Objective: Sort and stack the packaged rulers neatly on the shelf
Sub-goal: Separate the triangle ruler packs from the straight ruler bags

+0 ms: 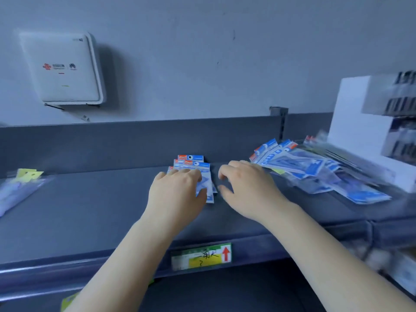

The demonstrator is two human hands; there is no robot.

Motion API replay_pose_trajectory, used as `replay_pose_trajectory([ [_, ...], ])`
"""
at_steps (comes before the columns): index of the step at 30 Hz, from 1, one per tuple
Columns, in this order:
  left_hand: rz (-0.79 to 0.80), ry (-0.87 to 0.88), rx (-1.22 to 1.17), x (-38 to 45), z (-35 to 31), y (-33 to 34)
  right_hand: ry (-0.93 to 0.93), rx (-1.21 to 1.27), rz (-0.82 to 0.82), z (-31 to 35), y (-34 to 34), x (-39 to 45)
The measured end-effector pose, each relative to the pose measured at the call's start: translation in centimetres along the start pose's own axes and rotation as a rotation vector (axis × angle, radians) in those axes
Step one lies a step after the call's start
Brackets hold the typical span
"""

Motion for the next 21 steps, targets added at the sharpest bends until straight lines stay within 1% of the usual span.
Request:
replay_pose_trajectory([
  [4, 0.017, 0.066, -0.059, 1.3, -6.6, 1.4, 0.085, 0.009, -0.015, -6.0, -1.8, -3.3],
  [11, 0.083, 0.117, -0.105, 3.0, -15.3, 3.8, 0.219, 0.022, -0.022, -15.4, -3.9, -7.5],
  [15, 0.112, 0.119, -0.149, 3.7, -19.7, 4.4, 0.299, 0.107, -0.074, -20.4, -4.9, -9.2],
  [18, 0.145, 0.111, -0.197, 4.3, -22.9, 4.5, 0.354, 0.126, -0.118, -23.9, -5.9, -10.2],
  [20, 0.201, 0.075, -0.265, 5.1, -25.0, 4.7, 0.396, 0.106, -0.103, -26.2, -6.4, -10.7],
  [21, 0.233, 0.051, -0.301, 5.6, -25.9, 4.9, 0.421, 0.086, -0.065, -27.3, -6.6, -10.9],
])
Point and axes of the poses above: each hand's wrist, its own x-axis towards the middle knuckle, its own y-axis out of the palm, z = x × y, the point moved 1 cm from there along x, towards the middle knuckle, and after that the axes turned 4 degrees about -y, right-handed, at the moved point
